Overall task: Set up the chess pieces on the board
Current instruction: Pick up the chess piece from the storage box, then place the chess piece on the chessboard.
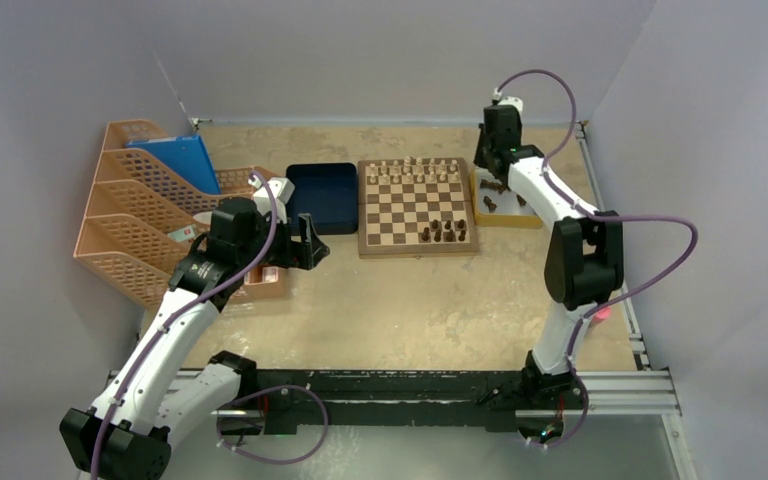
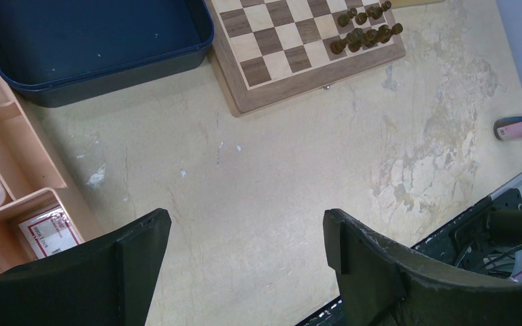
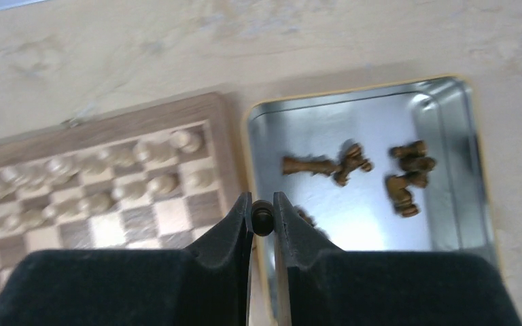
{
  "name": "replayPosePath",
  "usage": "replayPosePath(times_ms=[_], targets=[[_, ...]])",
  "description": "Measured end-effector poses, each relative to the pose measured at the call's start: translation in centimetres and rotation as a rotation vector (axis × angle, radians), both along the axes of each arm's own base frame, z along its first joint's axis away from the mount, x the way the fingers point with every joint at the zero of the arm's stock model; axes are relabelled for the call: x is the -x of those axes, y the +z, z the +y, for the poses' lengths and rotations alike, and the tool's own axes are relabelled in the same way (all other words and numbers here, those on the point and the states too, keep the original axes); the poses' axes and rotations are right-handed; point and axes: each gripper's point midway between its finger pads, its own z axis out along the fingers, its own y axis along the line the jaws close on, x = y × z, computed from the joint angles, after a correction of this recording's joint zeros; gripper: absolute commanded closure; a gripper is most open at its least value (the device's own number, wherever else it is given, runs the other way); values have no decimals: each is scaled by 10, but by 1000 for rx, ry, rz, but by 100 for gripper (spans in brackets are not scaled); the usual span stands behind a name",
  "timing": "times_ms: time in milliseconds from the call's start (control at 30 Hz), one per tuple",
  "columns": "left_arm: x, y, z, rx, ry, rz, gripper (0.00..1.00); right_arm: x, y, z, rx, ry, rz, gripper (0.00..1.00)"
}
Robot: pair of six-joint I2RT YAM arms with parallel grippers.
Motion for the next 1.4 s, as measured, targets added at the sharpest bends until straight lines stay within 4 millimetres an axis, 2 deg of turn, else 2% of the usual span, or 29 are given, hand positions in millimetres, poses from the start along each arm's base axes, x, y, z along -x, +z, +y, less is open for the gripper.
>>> replayPosePath(times_ms=[133, 267, 567, 700, 800, 900, 1033, 1400], targets=[[0, 0, 0, 0, 0, 0, 17, 15, 12, 42, -30, 88, -23, 87], [0, 0, 0, 0, 0, 0, 17, 33, 14, 78, -51, 171, -25, 86], [0, 0, 0, 0, 0, 0, 17, 70, -14, 136, -58, 313, 42, 85], [0, 0, 0, 0, 0, 0, 17, 79, -19, 157, -59, 360, 51, 85], [0, 0, 0, 0, 0, 0, 17, 85, -30, 171, -57, 385, 72, 85], [0, 0, 0, 0, 0, 0, 17, 91, -49, 180, -45, 397, 112, 85], [0, 0, 0, 0, 0, 0, 17, 99, -69, 178, -20, 387, 176, 84], [0, 0, 0, 0, 0, 0, 17, 102, -73, 170, 2, 360, 197, 83]])
